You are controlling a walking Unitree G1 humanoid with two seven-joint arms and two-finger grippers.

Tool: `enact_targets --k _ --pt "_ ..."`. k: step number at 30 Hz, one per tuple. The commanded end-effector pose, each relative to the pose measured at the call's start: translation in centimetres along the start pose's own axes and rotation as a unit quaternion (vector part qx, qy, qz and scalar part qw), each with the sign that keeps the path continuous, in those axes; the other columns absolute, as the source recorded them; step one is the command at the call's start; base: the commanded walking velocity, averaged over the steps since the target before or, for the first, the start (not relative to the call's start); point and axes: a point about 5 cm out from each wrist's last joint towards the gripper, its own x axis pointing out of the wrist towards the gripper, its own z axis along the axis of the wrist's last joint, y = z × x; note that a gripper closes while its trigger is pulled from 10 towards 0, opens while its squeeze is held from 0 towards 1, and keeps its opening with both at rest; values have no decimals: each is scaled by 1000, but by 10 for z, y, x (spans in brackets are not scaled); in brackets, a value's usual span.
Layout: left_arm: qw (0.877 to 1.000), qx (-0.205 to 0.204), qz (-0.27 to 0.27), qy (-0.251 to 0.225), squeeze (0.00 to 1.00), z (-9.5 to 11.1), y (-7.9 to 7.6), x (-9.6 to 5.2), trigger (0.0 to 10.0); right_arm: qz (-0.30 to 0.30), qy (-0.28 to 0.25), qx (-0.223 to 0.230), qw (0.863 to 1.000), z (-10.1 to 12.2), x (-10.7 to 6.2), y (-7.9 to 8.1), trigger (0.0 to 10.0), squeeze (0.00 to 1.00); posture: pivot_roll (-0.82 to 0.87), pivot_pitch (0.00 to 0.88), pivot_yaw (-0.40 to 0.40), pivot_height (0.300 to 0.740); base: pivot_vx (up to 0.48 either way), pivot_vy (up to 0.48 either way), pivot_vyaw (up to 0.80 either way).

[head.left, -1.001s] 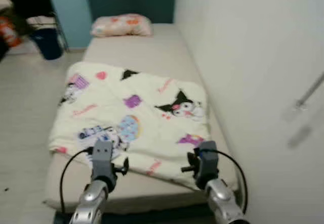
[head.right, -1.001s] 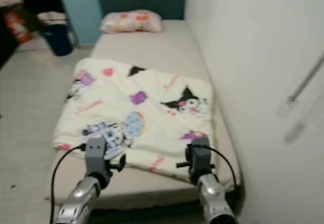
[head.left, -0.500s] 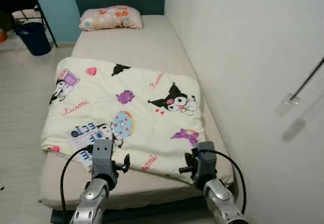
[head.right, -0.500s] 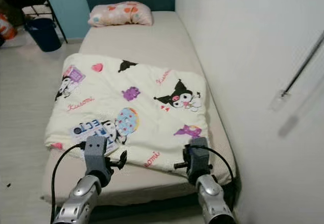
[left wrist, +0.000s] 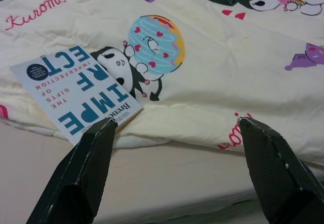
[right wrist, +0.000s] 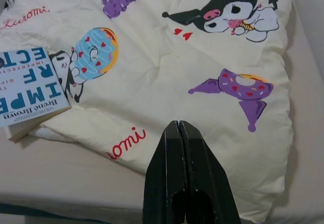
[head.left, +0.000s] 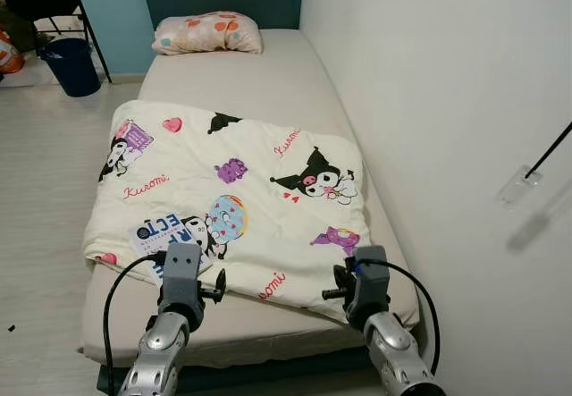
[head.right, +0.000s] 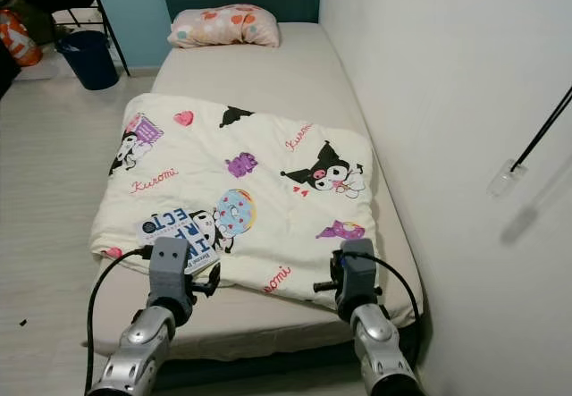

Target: Clean up the room

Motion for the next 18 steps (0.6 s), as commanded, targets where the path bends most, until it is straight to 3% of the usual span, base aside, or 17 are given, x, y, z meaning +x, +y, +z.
enact_targets --k 1,18 --pt "1000 11 10 11 0 -7 7 -3 10000 3 8 10 1000 -3 0 1 10000 0 -55 101 5 735 0 0 0" --pt "1000 18 13 11 0 -8 8 -3 10000 16 5 7 1000 -2 0 4 10000 0 -53 103 10 696 0 0 0"
